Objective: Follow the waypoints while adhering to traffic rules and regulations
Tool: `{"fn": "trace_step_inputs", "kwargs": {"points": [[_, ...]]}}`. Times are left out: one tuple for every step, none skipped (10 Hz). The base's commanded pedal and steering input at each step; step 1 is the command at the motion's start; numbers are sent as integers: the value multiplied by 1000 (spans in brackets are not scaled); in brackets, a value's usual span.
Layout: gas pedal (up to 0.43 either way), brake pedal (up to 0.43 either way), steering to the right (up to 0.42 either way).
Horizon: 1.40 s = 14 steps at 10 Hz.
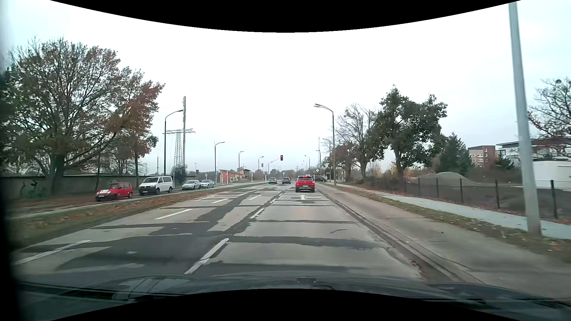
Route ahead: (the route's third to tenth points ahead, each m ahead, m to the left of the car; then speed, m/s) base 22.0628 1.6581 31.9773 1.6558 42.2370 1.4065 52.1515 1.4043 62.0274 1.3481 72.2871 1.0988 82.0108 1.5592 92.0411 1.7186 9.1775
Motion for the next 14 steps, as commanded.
{"fn": "trace_step_inputs", "kwargs": {"points": [[20,0,0],[20,0,-1],[20,0,-1],[20,0,-1],[28,0,-1],[28,0,-1],[28,0,1],[28,0,1],[28,0,1],[28,0,1],[28,0,1],[28,0,1],[28,0,1],[28,0,1]]}}
